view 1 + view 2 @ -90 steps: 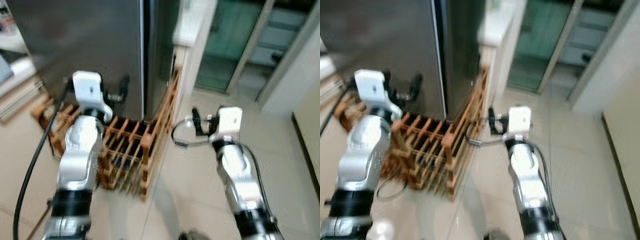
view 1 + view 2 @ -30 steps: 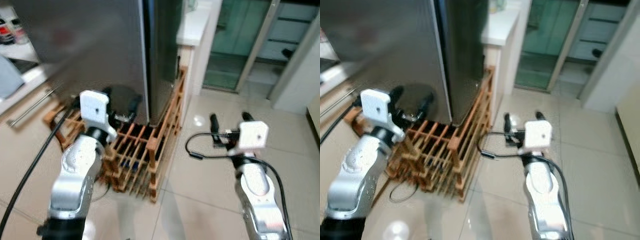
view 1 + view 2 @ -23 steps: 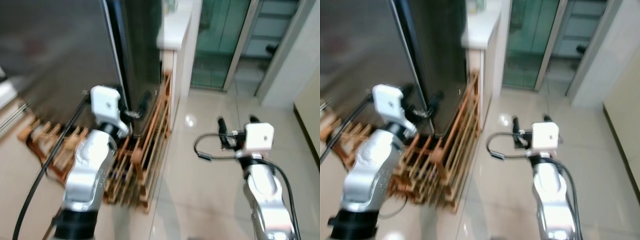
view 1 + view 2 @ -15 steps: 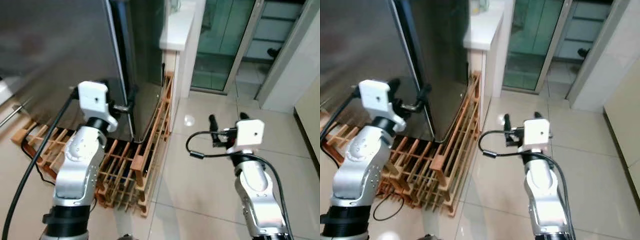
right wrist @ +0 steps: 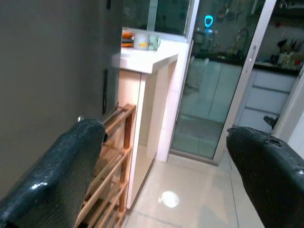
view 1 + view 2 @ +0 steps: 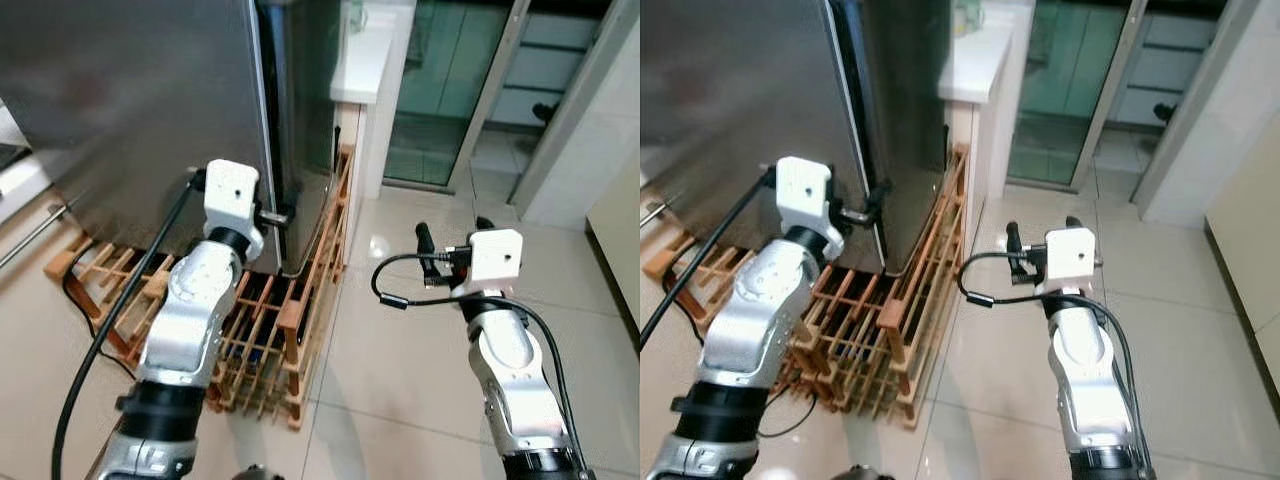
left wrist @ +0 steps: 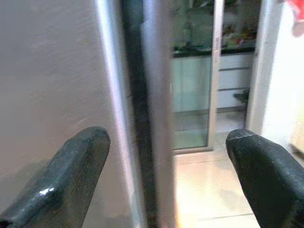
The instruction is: Restocking fridge
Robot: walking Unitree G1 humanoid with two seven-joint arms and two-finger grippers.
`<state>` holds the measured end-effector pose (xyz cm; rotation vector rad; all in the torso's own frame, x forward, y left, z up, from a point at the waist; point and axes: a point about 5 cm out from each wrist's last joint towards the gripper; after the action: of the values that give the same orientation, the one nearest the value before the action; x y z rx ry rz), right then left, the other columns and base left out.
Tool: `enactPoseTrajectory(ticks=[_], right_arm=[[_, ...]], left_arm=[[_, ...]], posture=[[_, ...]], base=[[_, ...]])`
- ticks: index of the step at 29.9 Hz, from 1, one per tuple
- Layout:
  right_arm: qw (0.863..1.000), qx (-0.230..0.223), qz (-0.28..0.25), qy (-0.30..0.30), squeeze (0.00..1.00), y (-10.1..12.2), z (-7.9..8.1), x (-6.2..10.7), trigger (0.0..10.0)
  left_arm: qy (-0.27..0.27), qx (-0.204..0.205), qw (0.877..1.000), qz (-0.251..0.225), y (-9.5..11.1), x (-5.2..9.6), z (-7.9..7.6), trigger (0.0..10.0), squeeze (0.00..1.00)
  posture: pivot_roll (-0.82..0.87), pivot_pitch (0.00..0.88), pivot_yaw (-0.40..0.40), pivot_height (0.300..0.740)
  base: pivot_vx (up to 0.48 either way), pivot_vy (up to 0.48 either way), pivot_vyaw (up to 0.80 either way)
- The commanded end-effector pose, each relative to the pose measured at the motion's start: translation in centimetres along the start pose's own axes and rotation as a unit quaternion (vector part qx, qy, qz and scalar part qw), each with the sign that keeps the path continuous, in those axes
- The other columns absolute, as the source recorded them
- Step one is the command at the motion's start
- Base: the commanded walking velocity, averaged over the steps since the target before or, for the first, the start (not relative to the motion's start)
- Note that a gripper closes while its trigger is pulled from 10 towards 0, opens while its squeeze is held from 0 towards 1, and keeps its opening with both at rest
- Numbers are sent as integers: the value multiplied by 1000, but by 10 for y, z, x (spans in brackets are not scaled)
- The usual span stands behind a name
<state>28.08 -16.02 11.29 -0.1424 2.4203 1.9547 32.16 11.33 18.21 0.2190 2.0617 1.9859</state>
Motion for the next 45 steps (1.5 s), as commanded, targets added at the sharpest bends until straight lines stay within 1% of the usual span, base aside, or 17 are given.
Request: enactPoseTrajectory(ticks=[1,3,7,10,12,14,18,21,26,28,33,35,37,40,42,44,45], right_arm=[[1000,-8,-16,-11,0,7,-3,-6,10000],[1000,-7,-20,-21,0,10,-7,-8,10000],[1000,0,-21,-24,0,10,-12,-9,10000],[1000,3,-22,-22,0,10,-14,-11,10000],[1000,6,-23,-17,0,11,-14,-13,10000],[1000,6,-22,-15,0,10,-14,-14,10000],[1000,5,-22,-11,0,10,-11,-15,10000],[1000,4,-22,-9,0,10,-10,-16,10000],[1000,4,-22,-8,0,10,-10,-17,10000],[1000,4,-21,-8,0,9,-10,-17,10000],[1000,5,-21,-8,0,9,-11,-17,10000],[1000,6,-21,-7,0,9,-12,-17,10000],[1000,7,-21,-7,0,9,-12,-17,10000],[1000,8,-21,-8,0,8,-12,-17,10000],[1000,7,-22,-8,0,9,-12,-15,10000],[1000,5,-21,-5,0,8,-11,-9,10000],[1000,5,-21,-5,0,8,-11,-9,10000]], left_arm=[[0,0,1000,3,-1,-6,-2,10000,0],[2,15,1000,2,1,-11,-4,10000,0],[-3,2,1000,2,1,-18,-7,10000,0],[1,6,1000,5,1,-22,-7,10000,0],[10,20,1000,4,2,-27,-7,10000,0],[14,23,1000,5,2,-30,-8,10000,0],[43,44,998,14,-1,-36,-9,10000,0],[54,83,995,17,0,-42,-12,10000,0],[53,92,994,18,-1,-44,-13,10000,0],[53,102,993,19,-1,-45,-14,10000,0],[65,113,991,19,-1,-49,-14,10000,0],[80,113,990,17,-1,-50,-11,10000,0],[102,110,989,4,2,-50,-3,10000,0],[104,100,990,0,3,-49,0,10000,0],[105,87,991,-4,3,-43,6,10000,0],[100,60,993,-16,2,-30,14,10000,0],[100,60,993,-16,2,-30,14,10000,0]], posture=[[-79,0,17,740],[-89,0,17,740],[-99,0,6,740],[-97,0,-2,740],[-96,0,-11,740],[-93,0,-13,740],[-91,0,-16,740],[-95,0,-15,740],[-95,0,-15,740],[-96,0,-16,740],[-98,0,-19,740],[-100,0,-20,740],[-98,0,-21,740],[-97,0,-17,740],[-97,0,-15,740],[-93,0,-15,740],[-93,0,-15,740]], base=[[0,0,0],[0,0,0],[0,0,0],[0,0,0],[0,0,0],[0,0,0],[0,0,0],[0,0,0],[0,0,0],[0,0,0],[0,0,0],[0,0,0],[0,0,0],[0,0,0],[0,0,0],[0,0,0],[0,0,0]])
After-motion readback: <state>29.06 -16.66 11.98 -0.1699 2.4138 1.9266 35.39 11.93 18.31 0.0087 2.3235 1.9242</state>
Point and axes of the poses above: a point about 5 cm out from each wrist's last joint towards the gripper, its own x axis pointing back from the gripper into the wrist, its own y axis along the axis of the wrist's last joint, z = x × y, and after that the axes turned 7 degrees about x, right-handed
